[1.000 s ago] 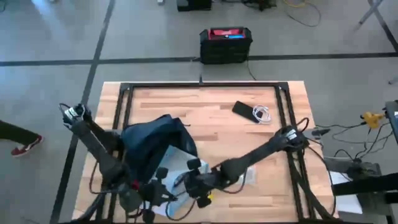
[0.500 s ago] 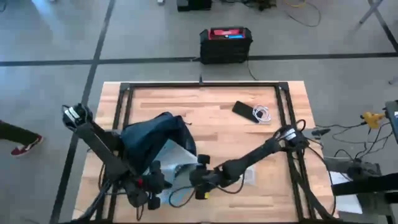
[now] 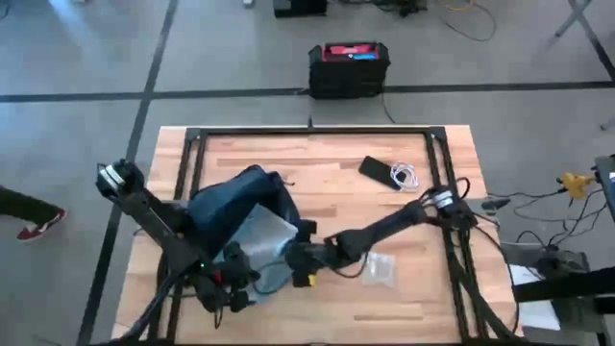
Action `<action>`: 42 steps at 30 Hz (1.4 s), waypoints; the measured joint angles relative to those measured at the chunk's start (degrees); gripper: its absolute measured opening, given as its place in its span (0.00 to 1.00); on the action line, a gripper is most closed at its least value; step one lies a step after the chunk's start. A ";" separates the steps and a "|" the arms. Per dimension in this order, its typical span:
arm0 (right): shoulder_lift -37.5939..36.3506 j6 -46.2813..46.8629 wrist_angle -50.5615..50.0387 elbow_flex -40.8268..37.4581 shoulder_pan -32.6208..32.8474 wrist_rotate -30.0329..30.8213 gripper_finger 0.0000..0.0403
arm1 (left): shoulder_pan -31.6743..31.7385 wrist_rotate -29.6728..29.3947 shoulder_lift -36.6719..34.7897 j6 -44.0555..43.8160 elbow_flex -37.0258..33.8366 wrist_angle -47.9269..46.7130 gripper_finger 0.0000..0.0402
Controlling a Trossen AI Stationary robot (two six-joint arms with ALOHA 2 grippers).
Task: Unpack backpack
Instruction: Remove the black calculator from the white zip bag
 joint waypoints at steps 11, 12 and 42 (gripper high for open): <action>3.37 8.62 5.19 -0.02 0.32 -3.11 0.55 | 0.00 -6.52 -2.83 2.25 11.55 -16.33 0.23; 3.98 8.78 5.39 -0.02 0.26 -3.09 0.55 | 0.01 -6.50 -2.92 1.25 12.56 -19.16 0.27; 6.45 -19.52 -5.43 5.80 -0.61 -3.35 0.60 | 23.99 22.63 -4.68 -15.62 -7.79 -33.75 0.36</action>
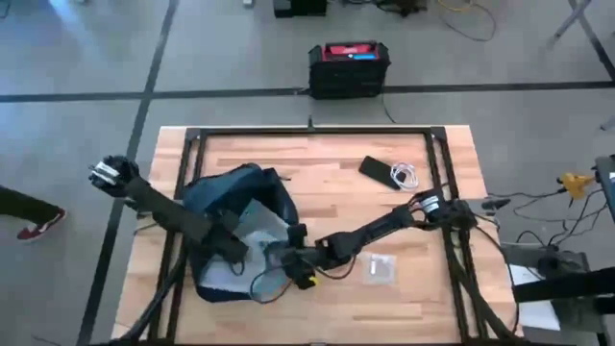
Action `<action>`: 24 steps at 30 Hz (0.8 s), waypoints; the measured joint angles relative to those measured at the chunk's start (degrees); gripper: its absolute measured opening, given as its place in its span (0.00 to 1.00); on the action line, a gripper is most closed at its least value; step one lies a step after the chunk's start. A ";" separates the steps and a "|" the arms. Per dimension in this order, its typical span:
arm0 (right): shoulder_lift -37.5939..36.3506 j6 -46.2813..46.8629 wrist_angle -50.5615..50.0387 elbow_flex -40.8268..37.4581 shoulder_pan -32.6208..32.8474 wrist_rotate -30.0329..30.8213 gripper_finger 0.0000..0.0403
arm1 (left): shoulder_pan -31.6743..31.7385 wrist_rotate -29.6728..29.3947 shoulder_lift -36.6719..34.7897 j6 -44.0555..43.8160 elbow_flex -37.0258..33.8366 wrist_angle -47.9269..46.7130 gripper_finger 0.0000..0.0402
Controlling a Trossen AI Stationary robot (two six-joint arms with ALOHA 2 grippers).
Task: Unpack backpack
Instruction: Remove the black calculator from the white zip bag
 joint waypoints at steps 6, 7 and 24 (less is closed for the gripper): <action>0.39 -5.66 0.47 2.42 -1.07 1.69 0.61 | 1.75 -2.94 0.08 9.68 -2.40 14.30 0.33; 0.68 -7.18 0.40 2.76 -1.18 2.80 0.61 | 1.83 -3.07 0.08 10.74 -2.71 16.25 0.33; 2.73 -24.52 -4.78 3.34 -2.30 12.56 0.60 | 2.23 -3.54 0.82 20.11 -7.10 33.72 0.30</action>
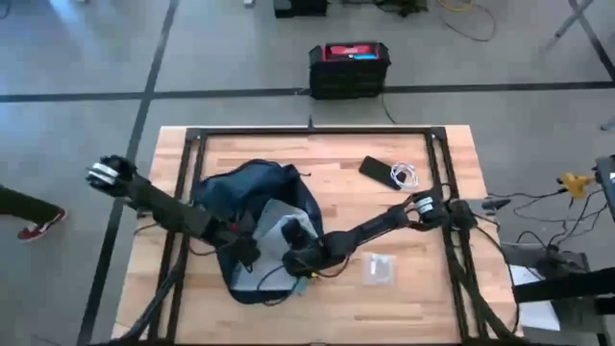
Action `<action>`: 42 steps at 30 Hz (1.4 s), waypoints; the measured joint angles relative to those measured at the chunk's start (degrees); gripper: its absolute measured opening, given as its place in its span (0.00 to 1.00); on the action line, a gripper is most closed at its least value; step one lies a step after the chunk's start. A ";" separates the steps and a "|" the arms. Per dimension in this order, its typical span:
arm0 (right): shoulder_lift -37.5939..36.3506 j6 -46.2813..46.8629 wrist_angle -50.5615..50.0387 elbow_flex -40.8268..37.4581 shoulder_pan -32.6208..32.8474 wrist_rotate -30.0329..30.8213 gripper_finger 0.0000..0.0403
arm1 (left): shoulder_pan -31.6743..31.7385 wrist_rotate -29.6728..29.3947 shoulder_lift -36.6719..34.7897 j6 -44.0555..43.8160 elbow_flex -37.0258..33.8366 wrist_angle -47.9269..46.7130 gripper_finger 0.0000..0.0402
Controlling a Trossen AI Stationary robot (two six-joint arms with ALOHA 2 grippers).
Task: Unpack backpack
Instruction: Remove the black calculator from the white zip bag
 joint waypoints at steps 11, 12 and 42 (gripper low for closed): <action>0.14 -4.38 10.13 0.63 -1.55 4.53 0.43 | 0.00 0.38 0.24 5.27 -0.20 5.12 0.30; 0.15 -4.01 9.03 0.82 -1.55 4.42 0.39 | 0.00 0.36 0.22 5.53 -0.20 5.11 0.30; -24.13 37.76 -41.41 1.16 15.54 -5.60 0.08 | -1.62 -3.27 0.00 6.50 -3.17 9.77 0.30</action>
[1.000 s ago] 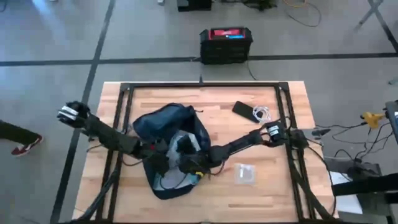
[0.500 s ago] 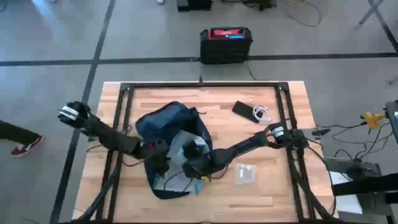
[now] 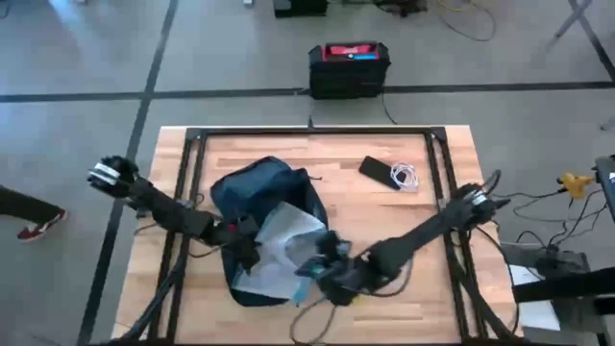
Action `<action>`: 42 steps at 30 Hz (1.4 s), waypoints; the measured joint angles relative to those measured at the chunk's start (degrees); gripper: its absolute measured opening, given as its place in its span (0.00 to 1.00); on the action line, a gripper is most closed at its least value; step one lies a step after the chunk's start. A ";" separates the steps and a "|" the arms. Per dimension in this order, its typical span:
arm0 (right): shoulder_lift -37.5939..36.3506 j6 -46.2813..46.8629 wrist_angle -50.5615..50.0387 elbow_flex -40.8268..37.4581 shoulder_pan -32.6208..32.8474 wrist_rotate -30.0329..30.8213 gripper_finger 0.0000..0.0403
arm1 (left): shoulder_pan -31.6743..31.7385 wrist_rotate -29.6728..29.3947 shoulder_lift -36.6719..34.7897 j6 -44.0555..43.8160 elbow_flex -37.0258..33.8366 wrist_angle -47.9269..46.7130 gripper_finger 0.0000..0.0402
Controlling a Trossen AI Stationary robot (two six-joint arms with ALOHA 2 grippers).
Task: Unpack backpack
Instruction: Remove the black calculator from the white zip bag, then remove the black plastic from the white zip bag
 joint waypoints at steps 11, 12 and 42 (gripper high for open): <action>-0.80 18.11 -18.47 -11.61 0.74 -9.20 0.10 | -0.13 0.00 0.07 3.21 -0.26 1.21 0.30; -0.63 17.68 -17.45 -13.11 0.74 -9.21 0.10 | -0.13 -0.01 0.07 3.55 -0.26 1.23 0.30; -1.88 24.53 -6.86 -18.91 0.51 -13.87 0.46 | -0.11 -0.09 0.04 3.48 -0.31 2.50 0.30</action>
